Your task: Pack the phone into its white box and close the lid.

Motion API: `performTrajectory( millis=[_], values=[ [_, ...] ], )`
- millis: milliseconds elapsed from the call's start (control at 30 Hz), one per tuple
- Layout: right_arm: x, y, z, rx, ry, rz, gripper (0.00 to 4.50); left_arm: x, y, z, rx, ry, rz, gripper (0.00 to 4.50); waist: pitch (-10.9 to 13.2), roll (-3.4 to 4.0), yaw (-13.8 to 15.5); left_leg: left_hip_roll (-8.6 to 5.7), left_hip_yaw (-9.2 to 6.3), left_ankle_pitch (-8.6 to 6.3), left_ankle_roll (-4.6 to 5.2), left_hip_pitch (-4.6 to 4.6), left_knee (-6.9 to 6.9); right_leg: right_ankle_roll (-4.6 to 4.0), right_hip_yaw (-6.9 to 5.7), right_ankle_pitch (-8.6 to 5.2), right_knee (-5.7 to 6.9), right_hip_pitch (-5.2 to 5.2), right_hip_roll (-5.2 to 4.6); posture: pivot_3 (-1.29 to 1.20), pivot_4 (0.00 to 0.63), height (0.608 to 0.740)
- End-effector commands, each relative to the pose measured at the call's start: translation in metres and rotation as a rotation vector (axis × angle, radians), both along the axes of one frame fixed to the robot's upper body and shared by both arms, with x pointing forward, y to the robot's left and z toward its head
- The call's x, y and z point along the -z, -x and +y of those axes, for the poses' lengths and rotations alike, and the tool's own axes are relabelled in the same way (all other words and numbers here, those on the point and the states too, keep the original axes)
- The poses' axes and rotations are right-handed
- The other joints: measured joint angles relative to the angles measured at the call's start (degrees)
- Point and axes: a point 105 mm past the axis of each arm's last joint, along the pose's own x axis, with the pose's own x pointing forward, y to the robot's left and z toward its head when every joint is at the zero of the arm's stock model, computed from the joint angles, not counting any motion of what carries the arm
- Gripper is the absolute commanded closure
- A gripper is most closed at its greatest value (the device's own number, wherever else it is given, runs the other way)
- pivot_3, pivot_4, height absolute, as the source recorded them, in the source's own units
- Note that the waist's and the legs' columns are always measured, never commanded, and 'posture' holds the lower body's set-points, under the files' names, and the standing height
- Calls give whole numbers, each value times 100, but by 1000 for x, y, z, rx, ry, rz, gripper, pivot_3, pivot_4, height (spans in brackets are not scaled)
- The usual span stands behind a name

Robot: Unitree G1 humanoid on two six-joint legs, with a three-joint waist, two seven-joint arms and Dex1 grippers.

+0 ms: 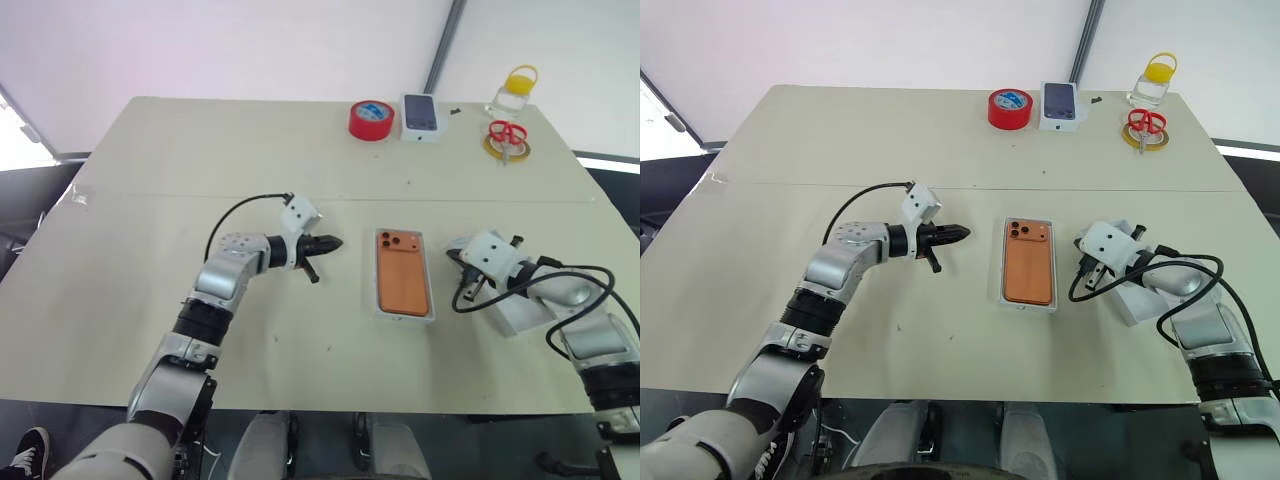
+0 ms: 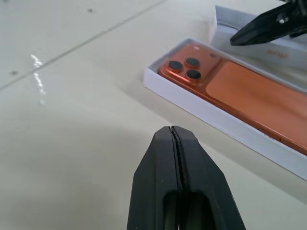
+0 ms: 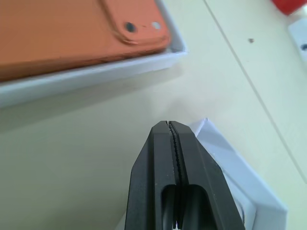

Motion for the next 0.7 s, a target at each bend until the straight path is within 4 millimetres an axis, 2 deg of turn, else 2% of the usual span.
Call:
performTrajectory(
  millis=[33, 167, 300, 400, 467, 500, 567, 600, 700],
  values=[
    [-10, -10, -12, 55, 36, -84, 4500, -21, 1, 8, -22, 43, -109, 4464, 0, 0, 4, 0, 2, 0, 0, 0, 0, -1, 2, 1, -1, 0, 0, 0, 150, 740],
    [-9, -14, -15, 60, 34, -82, 4500, -21, 0, 23, -56, 26, -119, 4464, 0, 0, -2, -1, 2, 1, -1, 2, 1, -1, 4, 1, 1, 0, -1, 0, 150, 740],
    [-8, -17, -27, 71, 176, -100, 4500, -32, 4, 30, -61, 68, -161, 4464, -1, 1, -26, 0, 2, 1, -1, 3, 1, -1, 4, 1, 4, 1, 0, 0, 150, 740],
    [-11, -13, -19, 46, 66, -76, 4500, -54, 9, 37, -46, 204, -175, 4464, 0, 0, -36, -1, 3, 1, -1, 1, 1, -1, 4, 0, 2, 1, -1, 0, 150, 740],
    [-12, -8, -8, 20, -77, -10, 4500, -52, 14, 43, -4, 201, -159, 4464, 0, 0, -56, 0, 2, 1, -1, 2, 0, -1, 4, 1, 2, 1, -1, 0, 150, 740],
    [-13, -6, -3, 4, -114, 3, 4248, -50, 12, 48, -14, 191, -147, 4489, -1, 1, -83, 1, 2, 1, -1, 2, 0, -1, 4, 1, 3, 1, 0, 0, 150, 740],
    [-19, -4, 4, -7, -170, 9, 3577, -46, 10, 56, -23, 194, -113, 3930, -1, 1, -129, 1, 0, 1, -1, 3, 0, 0, 3, 1, 6, 1, 1, 0, 150, 740],
    [-23, -3, 5, -3, -192, 7, 3091, -46, 9, 60, -28, 178, -132, 3584, -1, 2, -138, 2, 0, 1, -1, 4, 0, 1, 3, 1, 8, 1, 1, 0, 150, 740],
    [-37, 0, -3, 37, -191, -16, 1549, -42, 12, 68, -16, 136, -157, 2097, 0, 3, -151, 2, 1, 1, -1, 6, 0, 1, 3, 2, 9, 1, 2, 0, 150, 740]
  ],
)
